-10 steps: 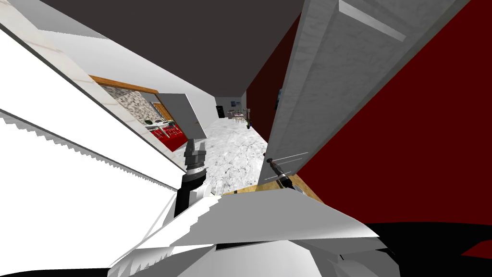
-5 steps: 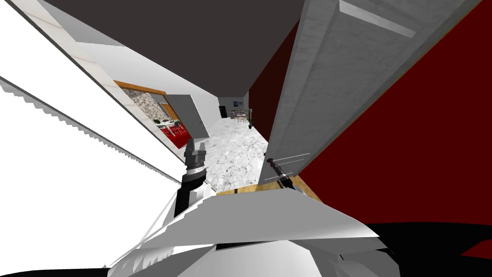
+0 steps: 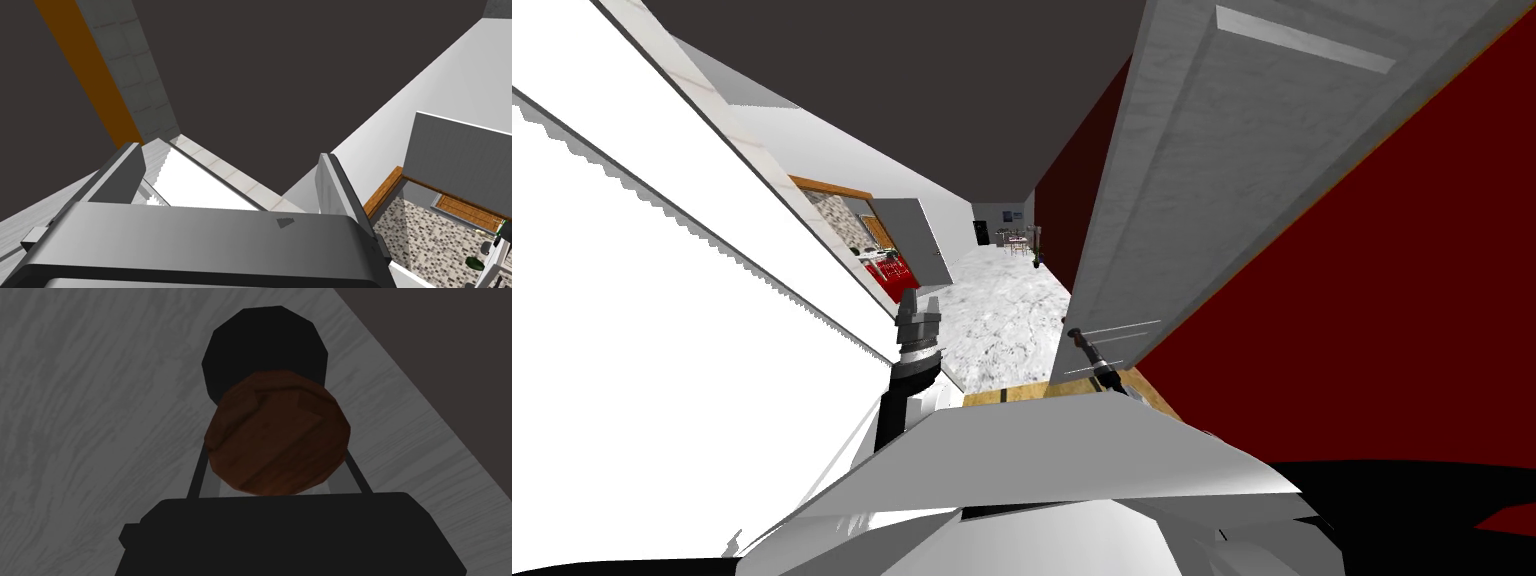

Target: Pull the door open

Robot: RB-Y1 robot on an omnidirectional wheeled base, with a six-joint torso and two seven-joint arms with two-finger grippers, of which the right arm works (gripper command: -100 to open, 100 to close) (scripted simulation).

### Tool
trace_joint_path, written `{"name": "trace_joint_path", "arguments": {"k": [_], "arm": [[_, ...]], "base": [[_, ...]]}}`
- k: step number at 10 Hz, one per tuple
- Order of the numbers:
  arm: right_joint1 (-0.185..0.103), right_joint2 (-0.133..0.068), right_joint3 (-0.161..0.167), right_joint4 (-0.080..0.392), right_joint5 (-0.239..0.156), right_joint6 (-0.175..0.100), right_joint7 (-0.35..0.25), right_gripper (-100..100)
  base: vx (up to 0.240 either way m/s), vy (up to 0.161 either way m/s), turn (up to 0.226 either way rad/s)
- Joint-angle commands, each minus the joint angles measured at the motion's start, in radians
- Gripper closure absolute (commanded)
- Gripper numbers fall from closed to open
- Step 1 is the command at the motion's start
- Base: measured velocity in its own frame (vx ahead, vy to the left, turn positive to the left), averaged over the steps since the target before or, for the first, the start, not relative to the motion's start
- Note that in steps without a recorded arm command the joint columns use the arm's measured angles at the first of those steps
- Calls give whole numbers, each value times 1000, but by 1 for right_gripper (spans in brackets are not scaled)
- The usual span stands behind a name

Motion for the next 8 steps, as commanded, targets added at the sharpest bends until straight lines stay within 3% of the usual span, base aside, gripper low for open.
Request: {"name": "trace_joint_path", "arguments": {"k": [1,2,4,6,8], "arm": [[17,22,18,-23,3,11,-35,100],[14,23,15,-20,-8,14,-69,100],[14,23,15,-20,-8,14,-76,100],[9,26,11,-15,-30,20,-143,100],[9,26,11,-15,-30,20,-159,100]], "base": [[-32,-25,63],[-35,-25,105],[-30,-11,13],[-60,-27,126],[-39,-29,31]]}}
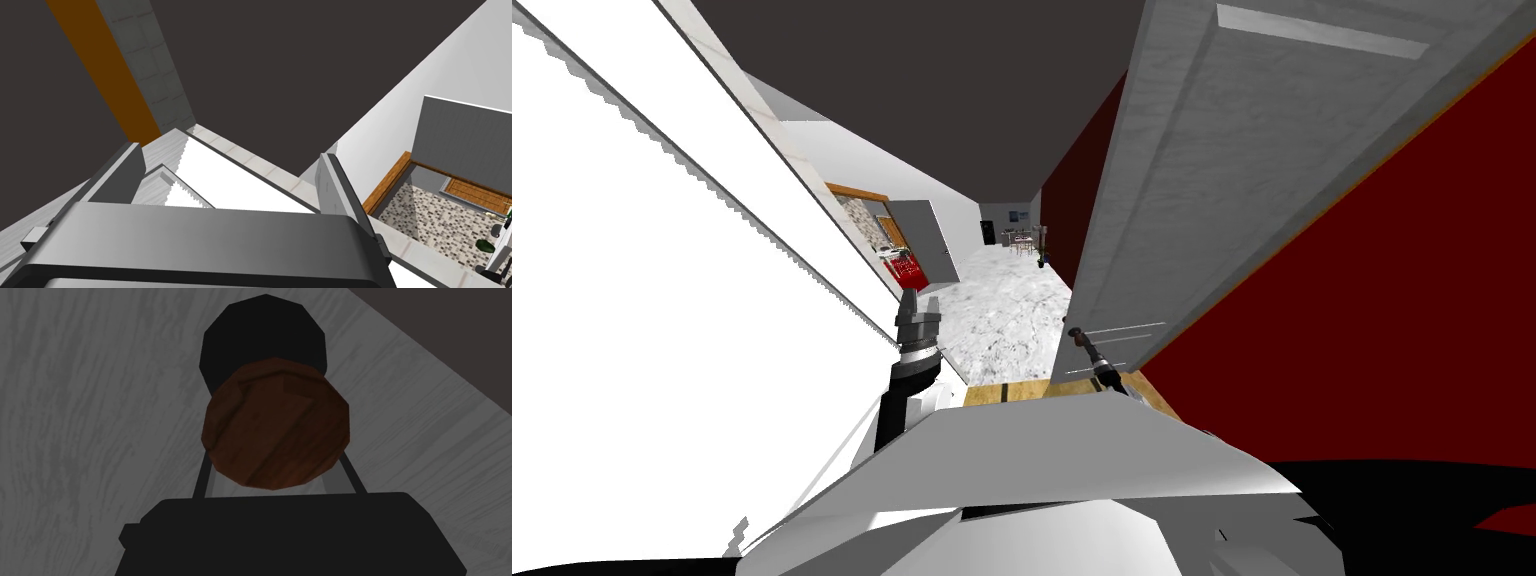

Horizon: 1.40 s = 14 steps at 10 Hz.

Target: Pull the door open

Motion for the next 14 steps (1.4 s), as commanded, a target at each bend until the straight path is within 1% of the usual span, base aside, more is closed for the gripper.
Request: {"name": "trace_joint_path", "arguments": {"k": [1,2,3,4,5,6,7,8,9,11,12,13,14], "arm": [[10,25,16,-10,-3,2,-46,100],[8,26,14,-7,-15,5,-72,100],[8,26,14,-7,-15,5,-87,100],[5,27,12,-4,-27,8,-123,100],[5,27,12,-4,-27,8,-129,100],[2,29,9,-1,-39,11,-166,100],[2,29,9,-1,-39,11,-171,100],[-1,30,7,2,-51,14,-206,100],[-1,30,7,2,-51,14,-212,100],[-7,33,3,8,-75,20,-277,100],[-7,33,3,8,-75,20,-296,100],[-10,34,0,10,-88,24,-332,100],[-10,34,0,10,-88,24,-337,100]], "base": [[-37,-9,78],[-59,-36,159],[-53,-36,84],[-50,-40,83],[-42,-35,50],[-51,-25,124],[-47,-33,49],[-56,-28,111],[-41,-23,54],[-70,-37,123],[-60,-46,110],[-58,-33,82],[-52,-22,36]]}}
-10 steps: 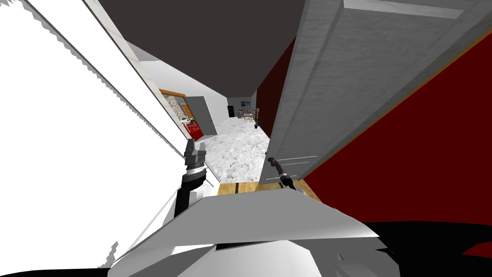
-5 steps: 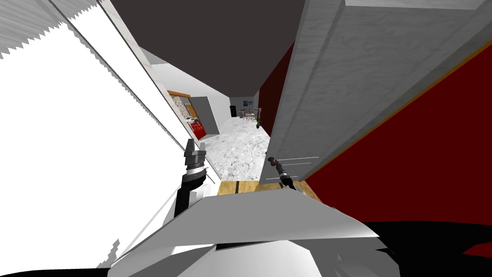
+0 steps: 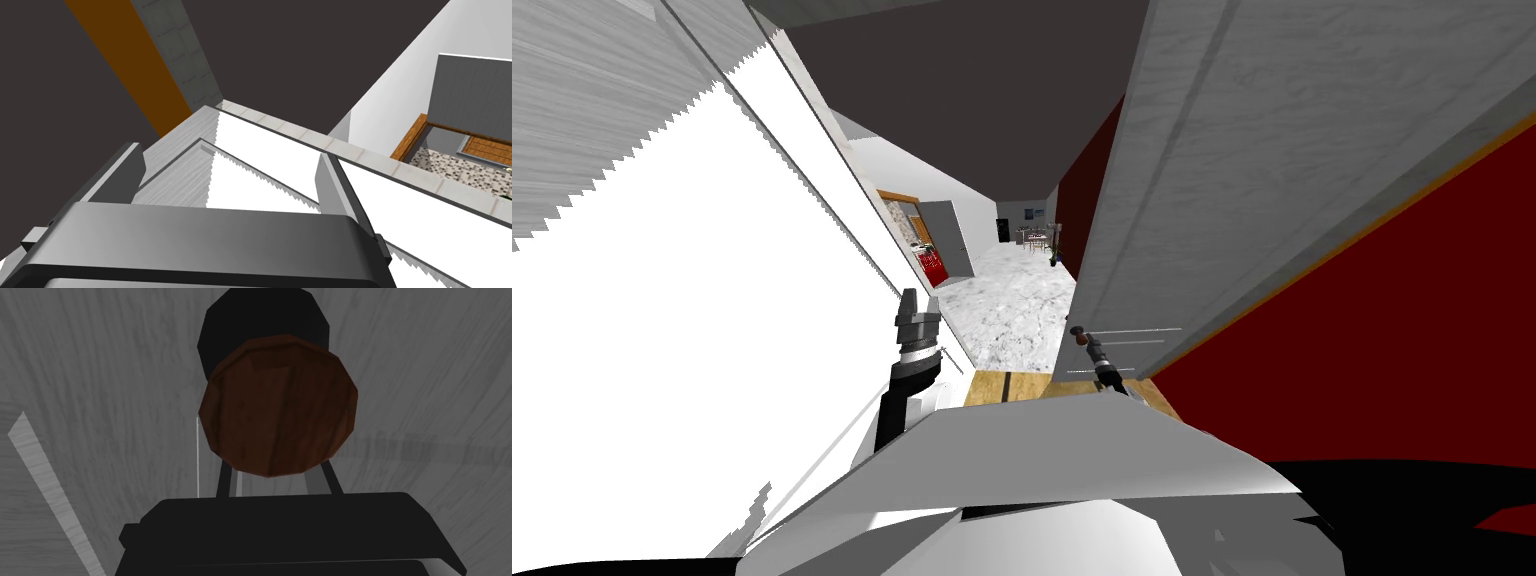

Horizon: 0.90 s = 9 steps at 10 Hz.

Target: Pull the door open

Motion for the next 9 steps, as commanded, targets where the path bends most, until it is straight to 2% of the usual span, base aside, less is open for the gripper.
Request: {"name": "trace_joint_path", "arguments": {"k": [1,3,4,8,9], "arm": [[-12,23,16,5,-5,3,-50,100],[-12,23,16,5,-5,3,-54,100],[-15,25,14,8,-18,6,-95,100],[-21,28,9,13,-42,12,-179,100],[-24,29,7,16,-55,16,-218,100]], "base": [[-55,-26,95],[-26,-14,41],[-33,-22,86],[-65,-34,101],[-61,-27,101]]}}
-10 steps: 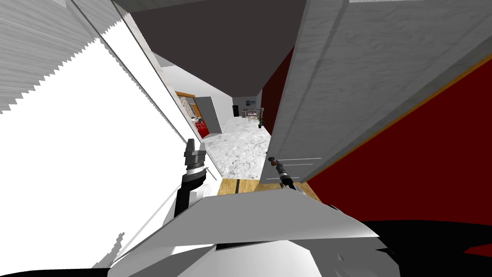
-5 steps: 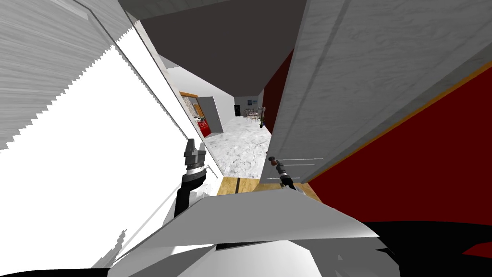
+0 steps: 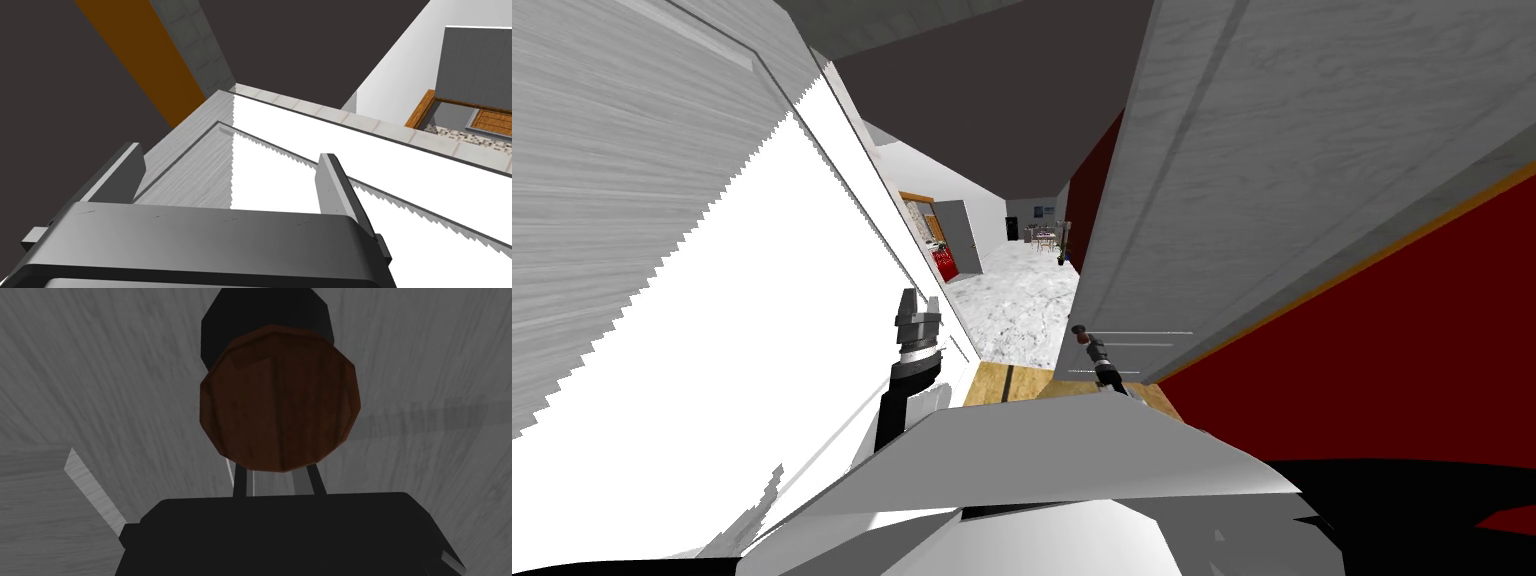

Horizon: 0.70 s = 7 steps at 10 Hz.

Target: Pull the door open

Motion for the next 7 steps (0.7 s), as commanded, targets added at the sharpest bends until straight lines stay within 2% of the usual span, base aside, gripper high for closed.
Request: {"name": "trace_joint_path", "arguments": {"k": [1,2,5,7], "arm": [[-15,19,16,11,2,-16,-30,100],[-18,20,14,14,-10,-13,-70,100],[-18,20,14,14,-10,-13,-72,100],[-24,23,10,19,-34,-6,-141,100]], "base": [[-59,-24,81],[-56,-24,112],[-18,-5,5],[-57,-32,127]]}}
